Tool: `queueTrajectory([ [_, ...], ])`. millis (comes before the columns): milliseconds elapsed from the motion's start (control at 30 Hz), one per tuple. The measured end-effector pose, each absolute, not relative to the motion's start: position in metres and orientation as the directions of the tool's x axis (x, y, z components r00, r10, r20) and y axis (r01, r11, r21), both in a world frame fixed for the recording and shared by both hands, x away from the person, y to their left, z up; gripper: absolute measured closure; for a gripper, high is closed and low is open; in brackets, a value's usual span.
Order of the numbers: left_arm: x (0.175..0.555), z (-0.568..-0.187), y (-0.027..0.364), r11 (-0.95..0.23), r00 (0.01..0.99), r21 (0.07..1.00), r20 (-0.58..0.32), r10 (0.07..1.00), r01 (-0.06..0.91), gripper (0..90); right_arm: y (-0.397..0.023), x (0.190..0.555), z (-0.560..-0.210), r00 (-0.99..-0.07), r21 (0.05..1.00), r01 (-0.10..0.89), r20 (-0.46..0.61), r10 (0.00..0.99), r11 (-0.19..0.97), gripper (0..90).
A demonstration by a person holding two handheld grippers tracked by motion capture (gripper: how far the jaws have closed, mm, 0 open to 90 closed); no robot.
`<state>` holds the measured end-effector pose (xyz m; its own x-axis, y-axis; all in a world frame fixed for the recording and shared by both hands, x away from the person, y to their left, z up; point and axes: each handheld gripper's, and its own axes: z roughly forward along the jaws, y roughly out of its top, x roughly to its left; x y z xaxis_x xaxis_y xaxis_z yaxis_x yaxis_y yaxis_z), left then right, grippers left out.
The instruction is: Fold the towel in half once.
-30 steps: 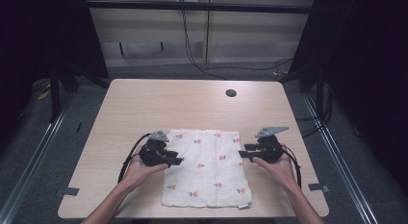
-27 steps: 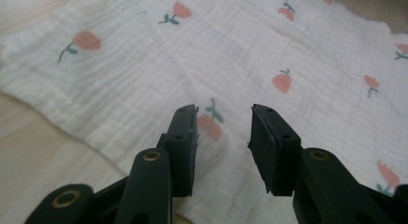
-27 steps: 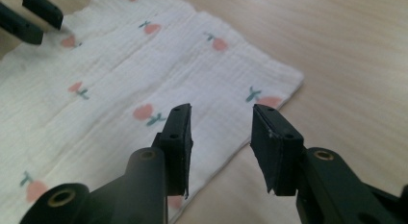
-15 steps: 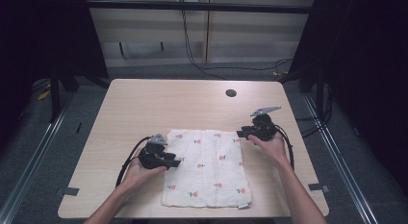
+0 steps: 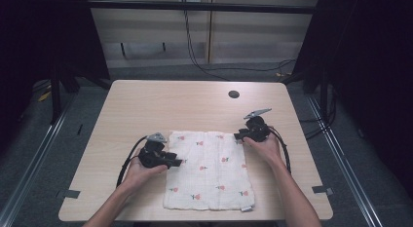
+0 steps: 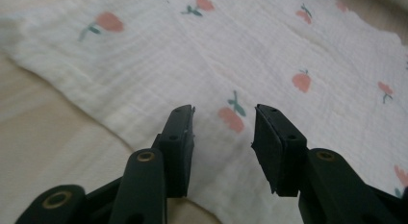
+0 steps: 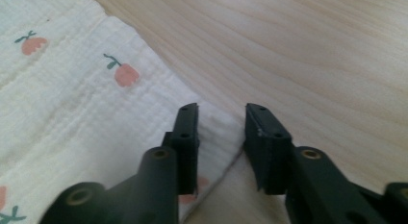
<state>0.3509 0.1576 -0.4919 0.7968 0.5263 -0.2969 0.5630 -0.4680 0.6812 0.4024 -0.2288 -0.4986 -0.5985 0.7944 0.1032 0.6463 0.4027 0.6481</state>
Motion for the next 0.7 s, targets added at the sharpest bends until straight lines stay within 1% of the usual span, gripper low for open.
queueTrajectory([
  [33,0.351,-0.492,0.158,-0.468,0.797,0.681,-0.297,0.526,0.563,58.1,-0.229,0.402,-0.499,-0.599,0.648,0.646,0.103,0.794,0.403,69.9],
  [67,0.356,-0.488,0.163,-0.448,0.788,0.696,-0.284,0.547,0.562,57.9,-0.23,0.402,-0.5,-0.597,0.661,0.643,0.116,0.793,0.387,78.5],
  [100,0.359,-0.485,0.167,-0.442,0.787,0.704,-0.274,0.553,0.556,57.8,-0.231,0.402,-0.5,-0.592,0.66,0.649,0.125,0.796,0.379,82.0],
  [167,0.368,-0.481,0.175,-0.396,0.764,0.725,-0.275,0.584,0.564,57.7,-0.233,0.402,-0.501,-0.592,0.665,0.651,0.142,0.793,0.366,85.0],
  [200,0.368,-0.481,0.175,-0.396,0.764,0.725,-0.275,0.584,0.564,57.7,-0.233,0.402,-0.501,-0.592,0.665,0.651,0.142,0.793,0.366,85.0],
  [233,0.378,-0.48,0.181,-0.391,0.747,0.72,-0.264,0.61,0.573,57.7,-0.236,0.402,-0.499,-0.583,0.683,0.65,0.167,0.795,0.333,86.0],
  [333,0.392,-0.483,0.188,-0.374,0.718,0.713,-0.258,0.646,0.593,57.7,-0.238,0.401,-0.494,-0.58,0.693,0.649,0.184,0.793,0.314,86.4],
  [367,0.392,-0.483,0.188,-0.374,0.718,0.713,-0.258,0.646,0.593,57.7,-0.238,0.401,-0.494,-0.58,0.693,0.649,0.184,0.793,0.314,86.4],
  [467,0.408,-0.49,0.189,-0.373,0.702,0.69,-0.275,0.657,0.62,57.5,-0.236,0.399,-0.492,-0.588,0.7,0.643,0.19,0.786,0.311,86.6],
  [600,0.413,-0.497,0.185,-0.398,0.702,0.681,-0.243,0.669,0.615,56.6,-0.232,0.396,-0.492,-0.592,0.703,0.638,0.188,0.784,0.313,86.5],
  [700,0.419,-0.498,0.182,-0.385,0.694,0.682,-0.252,0.675,0.622,54.4,-0.23,0.396,-0.492,-0.596,0.698,0.641,0.188,0.781,0.321,86.5],
])
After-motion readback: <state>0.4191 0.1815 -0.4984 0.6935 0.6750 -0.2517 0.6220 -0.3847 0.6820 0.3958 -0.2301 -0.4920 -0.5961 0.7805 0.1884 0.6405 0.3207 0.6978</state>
